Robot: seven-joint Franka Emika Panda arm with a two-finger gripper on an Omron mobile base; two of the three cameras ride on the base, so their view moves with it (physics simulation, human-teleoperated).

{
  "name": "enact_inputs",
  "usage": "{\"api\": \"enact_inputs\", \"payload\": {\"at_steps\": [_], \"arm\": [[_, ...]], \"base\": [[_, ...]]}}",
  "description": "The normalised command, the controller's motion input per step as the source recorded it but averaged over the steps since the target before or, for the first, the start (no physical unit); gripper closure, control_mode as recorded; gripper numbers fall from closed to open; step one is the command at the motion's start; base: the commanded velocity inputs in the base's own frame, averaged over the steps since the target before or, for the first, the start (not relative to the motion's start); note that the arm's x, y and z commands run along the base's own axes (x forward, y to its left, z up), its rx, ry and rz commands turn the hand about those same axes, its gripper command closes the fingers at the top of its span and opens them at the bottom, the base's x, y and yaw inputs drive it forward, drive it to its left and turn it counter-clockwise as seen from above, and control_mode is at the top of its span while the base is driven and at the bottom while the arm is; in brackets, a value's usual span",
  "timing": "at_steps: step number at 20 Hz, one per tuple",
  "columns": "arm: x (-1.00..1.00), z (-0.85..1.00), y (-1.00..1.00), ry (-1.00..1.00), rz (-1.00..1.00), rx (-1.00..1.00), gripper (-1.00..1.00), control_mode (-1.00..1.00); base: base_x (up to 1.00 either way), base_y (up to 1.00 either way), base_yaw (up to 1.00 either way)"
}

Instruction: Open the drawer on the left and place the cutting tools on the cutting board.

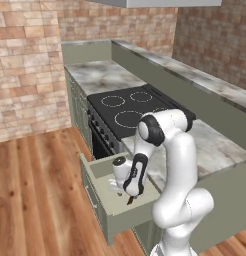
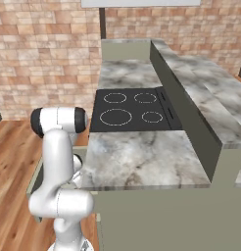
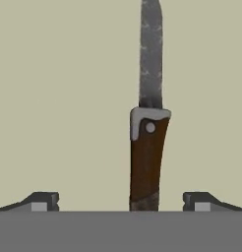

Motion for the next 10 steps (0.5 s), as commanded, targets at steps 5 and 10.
{"api": "enact_inputs", "payload": {"at_steps": [5,10], "arm": [[0.0,-0.17,0.47,0.0,-0.13,0.0,-1.0,-1.0],[0.09,-0.3,0.12,0.0,-0.17,0.0,-1.0,-1.0]], "base": [[0.0,0.0,0.0],[0.0,0.0,0.0]]}}
